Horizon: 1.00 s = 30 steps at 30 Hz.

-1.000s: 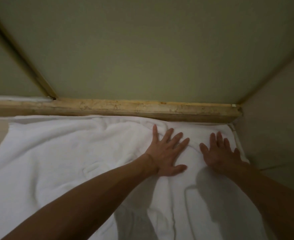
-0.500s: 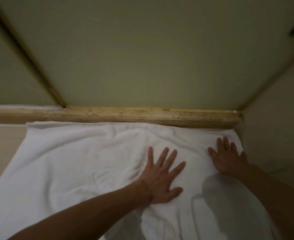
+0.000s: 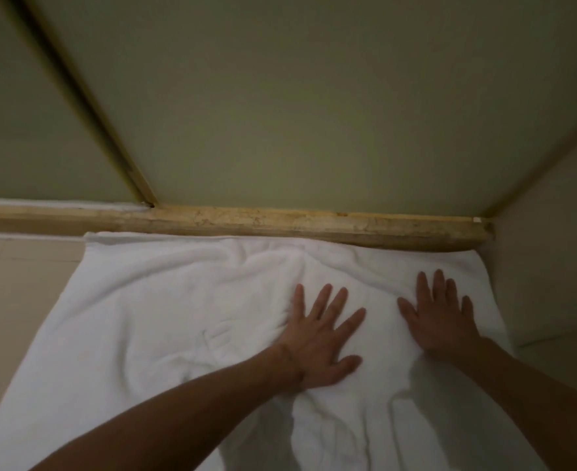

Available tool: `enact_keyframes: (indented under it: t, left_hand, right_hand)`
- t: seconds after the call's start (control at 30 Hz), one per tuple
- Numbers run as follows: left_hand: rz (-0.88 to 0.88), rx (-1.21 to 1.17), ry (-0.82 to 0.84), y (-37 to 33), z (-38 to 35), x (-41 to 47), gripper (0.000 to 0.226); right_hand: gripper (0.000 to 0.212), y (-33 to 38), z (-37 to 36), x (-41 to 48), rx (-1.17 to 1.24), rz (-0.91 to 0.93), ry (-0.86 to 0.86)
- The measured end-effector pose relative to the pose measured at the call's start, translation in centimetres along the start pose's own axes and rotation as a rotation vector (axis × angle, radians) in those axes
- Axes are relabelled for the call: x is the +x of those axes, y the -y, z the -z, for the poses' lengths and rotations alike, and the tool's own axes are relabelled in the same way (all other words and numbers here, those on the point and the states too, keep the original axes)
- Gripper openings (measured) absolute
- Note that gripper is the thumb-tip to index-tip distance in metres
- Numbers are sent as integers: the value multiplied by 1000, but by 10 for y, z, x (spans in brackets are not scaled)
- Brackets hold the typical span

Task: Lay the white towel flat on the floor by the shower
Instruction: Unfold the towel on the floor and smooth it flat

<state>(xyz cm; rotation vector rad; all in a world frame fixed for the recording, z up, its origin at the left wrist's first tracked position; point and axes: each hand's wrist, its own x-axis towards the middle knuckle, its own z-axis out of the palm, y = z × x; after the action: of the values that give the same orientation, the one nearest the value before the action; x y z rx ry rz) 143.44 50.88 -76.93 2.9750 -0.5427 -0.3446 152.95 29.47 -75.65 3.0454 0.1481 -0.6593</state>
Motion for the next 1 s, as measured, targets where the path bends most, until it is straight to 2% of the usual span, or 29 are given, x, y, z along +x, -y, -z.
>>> enact_keyframes:
  t: [0.13,0.27,0.47,0.73,1.0]
  left_hand:
    - [-26,-14,-14,10,4,-11,74]
    - [70,14,-58,19,10,-27,77]
    - [154,-9,-30,28,11,-54,79]
    - [201,-31,24,39,12,-100,75]
    - [261,-24,12,52,13,-140,73]
  right_hand:
    - [71,3,1,3,-22,12,12]
    - [71,14,-1,-6,-44,97,-40]
    - [71,31,7,-28,-69,170,-28]
    - [68,52,17,-62,-172,323,56]
    - [68,104,11,-88,-218,516,70]
